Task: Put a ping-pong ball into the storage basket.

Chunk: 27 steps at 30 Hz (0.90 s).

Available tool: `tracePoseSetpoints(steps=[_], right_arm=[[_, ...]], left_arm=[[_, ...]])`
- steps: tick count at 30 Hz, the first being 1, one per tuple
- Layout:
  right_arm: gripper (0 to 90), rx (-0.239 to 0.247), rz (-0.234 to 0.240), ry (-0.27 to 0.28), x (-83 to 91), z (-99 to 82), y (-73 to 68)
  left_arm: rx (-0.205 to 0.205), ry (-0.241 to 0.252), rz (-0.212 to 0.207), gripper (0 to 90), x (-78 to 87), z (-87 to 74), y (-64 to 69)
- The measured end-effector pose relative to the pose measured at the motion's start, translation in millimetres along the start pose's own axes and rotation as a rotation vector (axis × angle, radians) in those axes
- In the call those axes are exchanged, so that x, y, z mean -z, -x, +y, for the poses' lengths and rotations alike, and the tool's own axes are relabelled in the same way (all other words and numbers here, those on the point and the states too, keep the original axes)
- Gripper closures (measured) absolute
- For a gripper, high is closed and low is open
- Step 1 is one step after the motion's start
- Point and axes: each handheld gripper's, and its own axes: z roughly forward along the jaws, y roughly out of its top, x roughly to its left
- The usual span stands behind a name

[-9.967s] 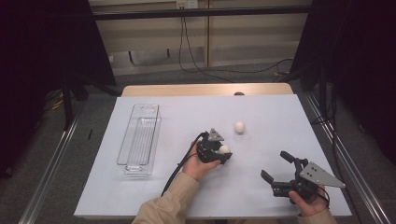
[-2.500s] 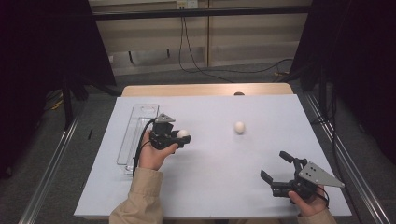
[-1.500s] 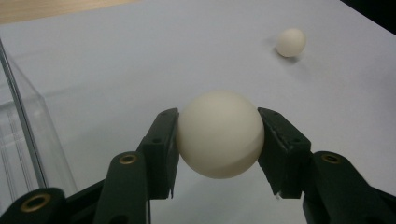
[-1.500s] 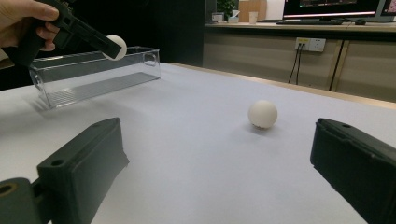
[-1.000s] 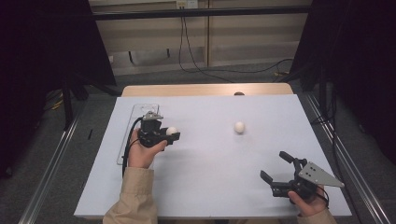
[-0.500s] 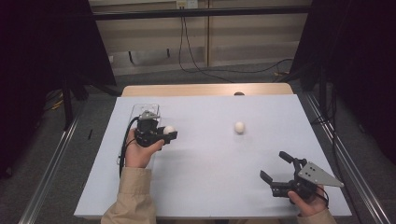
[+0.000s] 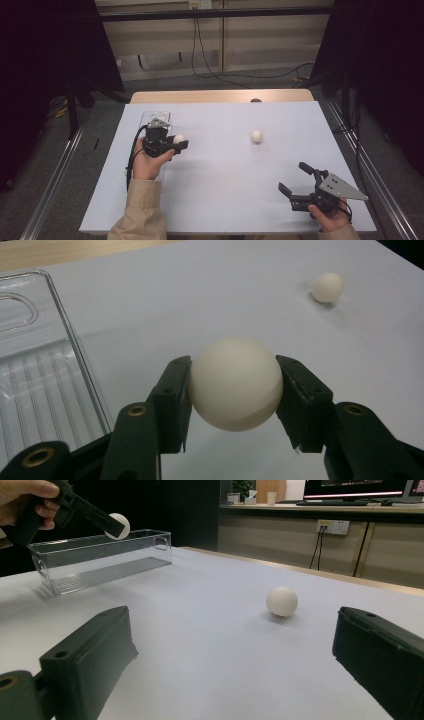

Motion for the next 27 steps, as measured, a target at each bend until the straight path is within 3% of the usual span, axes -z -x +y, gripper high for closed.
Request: tracePoseSetpoints(steps=[27], right_arm=[[2.3, 0.0, 0.003, 0.002, 0.0, 0.3, -0.4]], left_arm=[[0.015, 0.017, 0.035, 51.1, 8.8, -1.9, -9.3]])
